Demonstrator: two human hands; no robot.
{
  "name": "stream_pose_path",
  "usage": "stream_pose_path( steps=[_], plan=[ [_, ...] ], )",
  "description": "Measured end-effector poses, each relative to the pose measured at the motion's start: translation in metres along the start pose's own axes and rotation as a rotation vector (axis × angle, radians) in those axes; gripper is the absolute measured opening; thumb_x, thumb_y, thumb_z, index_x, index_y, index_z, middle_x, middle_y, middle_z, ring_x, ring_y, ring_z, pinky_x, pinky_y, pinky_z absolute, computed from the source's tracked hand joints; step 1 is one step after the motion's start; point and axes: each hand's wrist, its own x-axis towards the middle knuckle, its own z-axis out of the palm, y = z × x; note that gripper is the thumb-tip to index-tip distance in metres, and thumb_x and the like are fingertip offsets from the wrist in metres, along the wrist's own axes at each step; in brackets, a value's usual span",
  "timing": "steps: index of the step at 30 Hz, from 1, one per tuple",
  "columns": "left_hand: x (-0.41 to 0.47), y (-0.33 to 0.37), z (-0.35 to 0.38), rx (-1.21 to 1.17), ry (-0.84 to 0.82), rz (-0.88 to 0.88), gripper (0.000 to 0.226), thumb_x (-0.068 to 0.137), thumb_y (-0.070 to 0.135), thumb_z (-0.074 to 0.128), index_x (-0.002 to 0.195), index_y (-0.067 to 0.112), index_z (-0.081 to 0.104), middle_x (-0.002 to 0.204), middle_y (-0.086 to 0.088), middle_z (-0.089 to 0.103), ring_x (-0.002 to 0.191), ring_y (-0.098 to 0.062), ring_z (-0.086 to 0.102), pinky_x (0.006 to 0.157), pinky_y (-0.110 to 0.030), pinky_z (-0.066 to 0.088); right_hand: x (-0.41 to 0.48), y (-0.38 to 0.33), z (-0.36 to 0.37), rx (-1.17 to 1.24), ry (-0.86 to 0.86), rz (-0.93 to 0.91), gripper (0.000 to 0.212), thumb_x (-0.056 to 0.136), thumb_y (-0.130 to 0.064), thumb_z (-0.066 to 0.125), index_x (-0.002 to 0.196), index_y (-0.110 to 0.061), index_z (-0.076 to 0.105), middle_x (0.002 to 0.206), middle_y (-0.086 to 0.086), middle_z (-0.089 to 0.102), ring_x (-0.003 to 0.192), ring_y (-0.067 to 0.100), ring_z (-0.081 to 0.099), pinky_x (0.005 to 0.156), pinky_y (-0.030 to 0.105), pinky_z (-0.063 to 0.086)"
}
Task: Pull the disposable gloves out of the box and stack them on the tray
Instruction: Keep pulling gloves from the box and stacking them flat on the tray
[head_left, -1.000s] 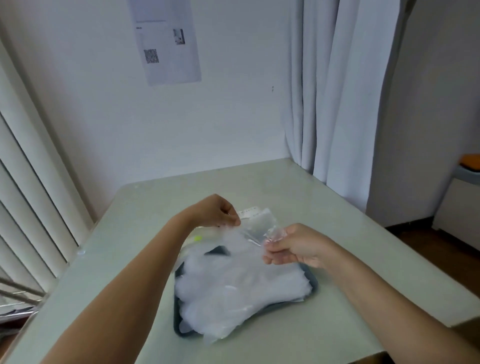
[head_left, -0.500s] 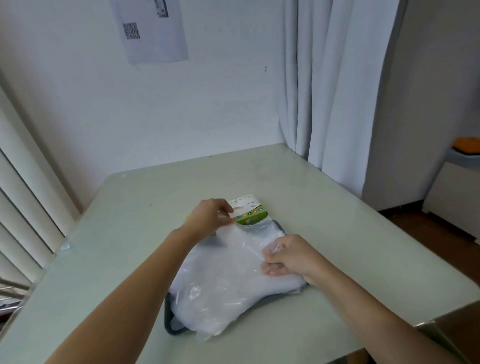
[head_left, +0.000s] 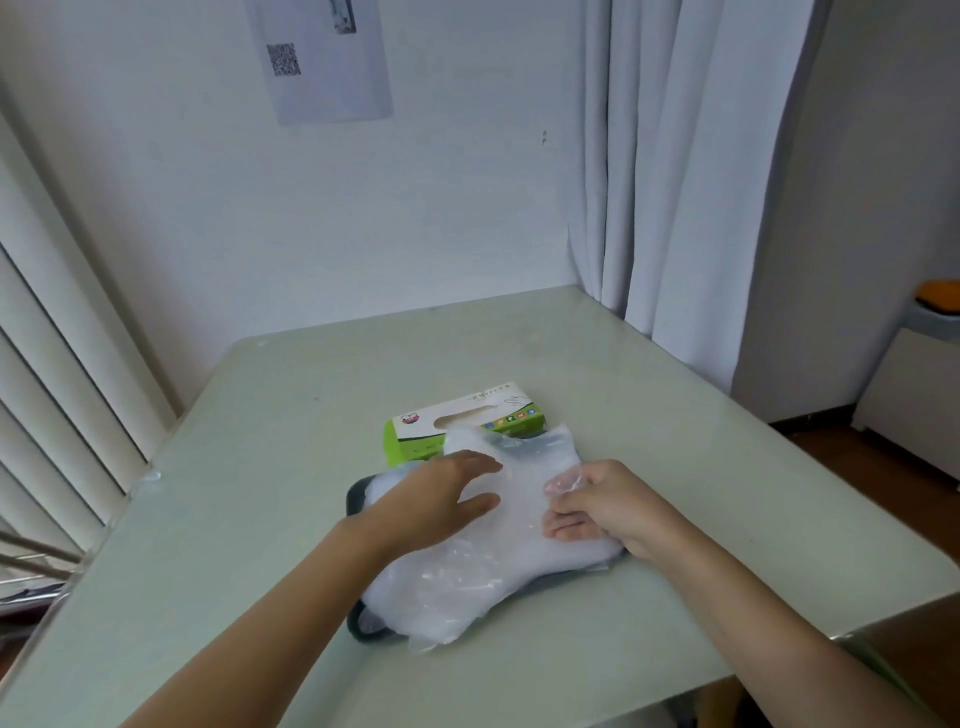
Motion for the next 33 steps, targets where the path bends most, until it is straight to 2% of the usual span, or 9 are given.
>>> stream_pose_path(
  steps=[4, 8, 11, 14, 17, 20, 23, 27, 33],
  plan=[
    [-0.001, -0.005, 0.005, 0.004, -0.135, -0.014, 0.051, 0.101, 0.034, 0.044, 0.149, 0.024, 0.032, 0.159, 0.006, 0.021, 0.147, -0.011, 0.016, 0.117, -0.025, 0.011, -0.004, 0.001, -0.002, -0.032, 0.023, 0.017, 0.014, 0.088, 0.009, 0.054, 0.083, -0.004, 0.057, 0.065, 0.016, 0.066, 0.056, 0.021, 0.067, 0.063, 0.030, 0.058],
    [-0.003, -0.013, 0.008, 0.021, -0.246, -0.017, 0.049, 0.105, 0.023, 0.034, 0.152, 0.021, 0.022, 0.161, 0.000, 0.010, 0.149, -0.014, 0.004, 0.119, -0.028, 0.001, -0.006, 0.000, -0.004, -0.143, 0.087, 0.039, 0.024, 0.087, -0.001, 0.062, 0.108, -0.005, 0.051, 0.078, 0.013, 0.063, 0.052, 0.020, 0.066, 0.056, 0.028, 0.057],
    [-0.008, -0.020, 0.014, 0.003, -0.279, -0.024, 0.050, 0.106, 0.021, 0.031, 0.153, 0.021, 0.015, 0.162, -0.001, 0.005, 0.149, -0.013, 0.001, 0.118, -0.026, 0.001, -0.011, 0.000, -0.010, -0.595, 0.310, -0.152, 0.049, 0.082, -0.025, 0.072, 0.122, -0.014, 0.045, 0.107, 0.006, 0.055, 0.088, 0.024, 0.063, 0.079, 0.030, 0.049],
    [-0.008, -0.024, 0.017, -0.052, -0.287, -0.046, 0.051, 0.106, 0.021, 0.031, 0.153, 0.023, 0.012, 0.162, 0.000, 0.004, 0.149, -0.014, -0.002, 0.117, -0.024, -0.001, -0.024, 0.001, -0.009, -0.813, 0.466, -0.511, 0.054, 0.084, -0.024, 0.069, 0.132, -0.017, 0.045, 0.126, 0.001, 0.041, 0.117, 0.020, 0.040, 0.089, 0.021, 0.032],
    [-0.009, -0.025, 0.016, -0.098, -0.286, -0.059, 0.050, 0.106, 0.021, 0.031, 0.153, 0.023, 0.013, 0.161, 0.001, 0.004, 0.149, -0.013, -0.001, 0.116, -0.023, -0.001, -0.029, 0.000, -0.007, -0.885, 0.351, -0.777, 0.027, 0.081, -0.011, 0.071, 0.105, -0.020, 0.064, 0.117, -0.007, 0.044, 0.112, 0.012, 0.038, 0.085, 0.007, 0.024],
    [-0.008, -0.025, 0.018, -0.135, -0.288, -0.081, 0.050, 0.105, 0.022, 0.033, 0.153, 0.025, 0.015, 0.161, 0.003, 0.005, 0.149, -0.014, 0.000, 0.115, -0.021, -0.001, -0.030, 0.006, -0.003, -1.004, 0.184, -0.786, 0.008, 0.083, -0.013, 0.068, 0.080, -0.020, 0.070, 0.117, -0.008, 0.046, 0.120, 0.010, 0.035, 0.091, 0.008, 0.030],
    [-0.008, -0.025, 0.017, -0.153, -0.291, -0.096, 0.050, 0.105, 0.022, 0.035, 0.152, 0.026, 0.018, 0.161, 0.003, 0.005, 0.149, -0.013, 0.001, 0.115, -0.021, 0.000, -0.033, 0.016, 0.005, -1.049, 0.080, -0.679, 0.017, 0.087, -0.034, 0.064, 0.079, -0.022, 0.073, 0.123, -0.012, 0.043, 0.128, 0.003, 0.025, 0.100, 0.018, 0.031],
    [-0.009, -0.025, 0.018, -0.149, -0.287, -0.097, 0.051, 0.105, 0.022, 0.035, 0.152, 0.027, 0.018, 0.162, 0.003, 0.005, 0.149, -0.013, -0.001, 0.118, -0.026, 0.001, -0.041, 0.028, 0.016, -1.008, -0.004, -0.665, 0.027, 0.085, -0.052, 0.062, 0.085, -0.029, 0.076, 0.131, -0.021, 0.034, 0.133, -0.008, 0.008, 0.098, 0.003, 0.015],
    [-0.008, -0.024, 0.016, -0.198, -0.285, -0.104, 0.050, 0.105, 0.019, 0.036, 0.152, 0.024, 0.020, 0.161, 0.001, 0.007, 0.149, -0.014, 0.002, 0.116, -0.024, 0.001, -0.047, 0.039, 0.016, -1.076, 0.007, -0.646, 0.054, 0.080, -0.071, 0.047, 0.110, -0.033, 0.071, 0.155, -0.015, 0.018, 0.142, 0.001, -0.017, 0.105, 0.011, -0.002]
  ],
)
